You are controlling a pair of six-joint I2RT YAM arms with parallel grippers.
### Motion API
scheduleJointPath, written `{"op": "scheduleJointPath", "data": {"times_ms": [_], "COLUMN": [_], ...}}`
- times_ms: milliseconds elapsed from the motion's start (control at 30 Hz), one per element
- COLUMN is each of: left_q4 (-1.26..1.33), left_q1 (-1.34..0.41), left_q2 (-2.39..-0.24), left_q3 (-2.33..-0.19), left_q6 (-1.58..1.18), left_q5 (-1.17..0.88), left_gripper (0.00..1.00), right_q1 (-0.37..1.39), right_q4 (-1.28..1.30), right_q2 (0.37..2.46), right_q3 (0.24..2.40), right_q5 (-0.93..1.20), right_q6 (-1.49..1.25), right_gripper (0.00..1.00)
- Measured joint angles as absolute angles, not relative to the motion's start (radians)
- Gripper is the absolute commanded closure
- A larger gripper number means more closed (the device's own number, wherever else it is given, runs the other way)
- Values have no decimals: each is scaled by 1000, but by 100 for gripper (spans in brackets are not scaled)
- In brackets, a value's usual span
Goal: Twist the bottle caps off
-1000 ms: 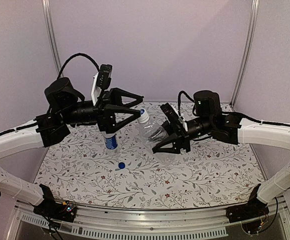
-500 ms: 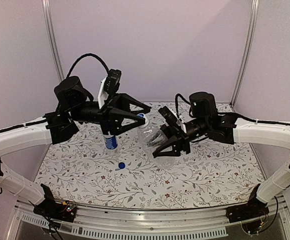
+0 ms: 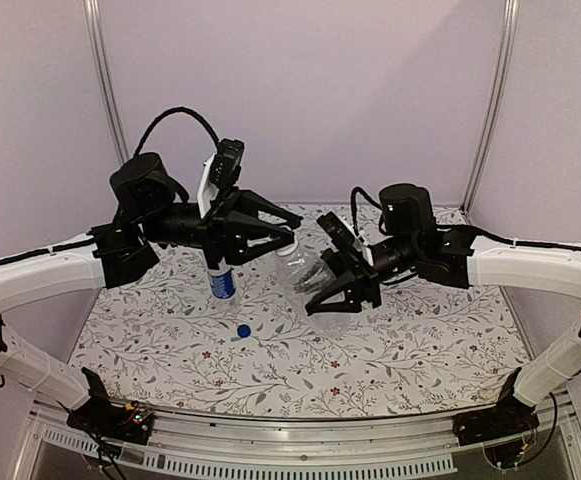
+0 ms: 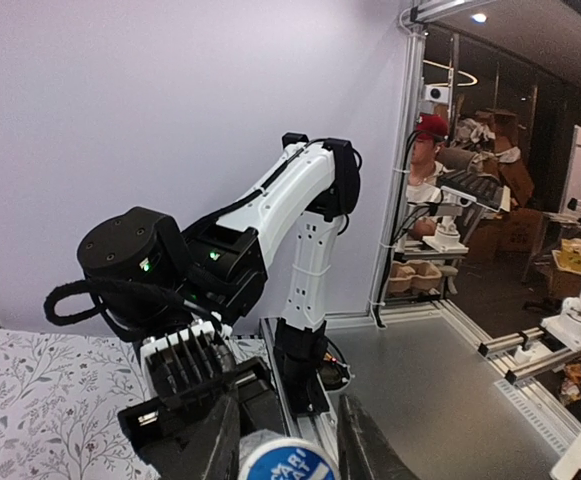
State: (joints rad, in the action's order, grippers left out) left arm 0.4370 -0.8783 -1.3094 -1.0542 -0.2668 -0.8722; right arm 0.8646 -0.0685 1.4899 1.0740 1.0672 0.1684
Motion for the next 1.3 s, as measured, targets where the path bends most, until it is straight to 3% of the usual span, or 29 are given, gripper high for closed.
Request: {"op": "scheduleJointPath", "data": {"times_ms": [233, 433, 633, 800, 967, 1133, 1300], "left_q4": [437, 408, 309, 235, 201, 198, 221], "left_q1": [-876, -877, -921, -977, -994, -995, -990], "left_q2": [-1302, -1262, -1246, -1246, -1246, -1243, -1227], "left_q3": [-1046, -1021, -1024, -1050, -1060, -1062, -1061], "left_q6": [-255, -299, -435, -514, -545, -536, -472], "left_q5": [-838, -655, -266, -36, 40, 45, -9], "left_gripper": [100, 100, 100, 86, 70, 39, 21], "right_q1": [865, 863, 861, 861, 862, 859, 845], "right_q4": [-72, -78, -71, -67, -66, -68, -68], "right_q2": [1489, 1466, 1457, 1459, 1462, 1462, 1462], "right_q3": [1074, 1074, 1074, 1074, 1074, 1073, 1072], "right_q5": [1022, 855, 634, 559, 545, 546, 598], "right_q6": [160, 153, 137, 146, 150, 154, 161], "right_gripper": [75, 75, 74, 75, 75, 75, 75]}}
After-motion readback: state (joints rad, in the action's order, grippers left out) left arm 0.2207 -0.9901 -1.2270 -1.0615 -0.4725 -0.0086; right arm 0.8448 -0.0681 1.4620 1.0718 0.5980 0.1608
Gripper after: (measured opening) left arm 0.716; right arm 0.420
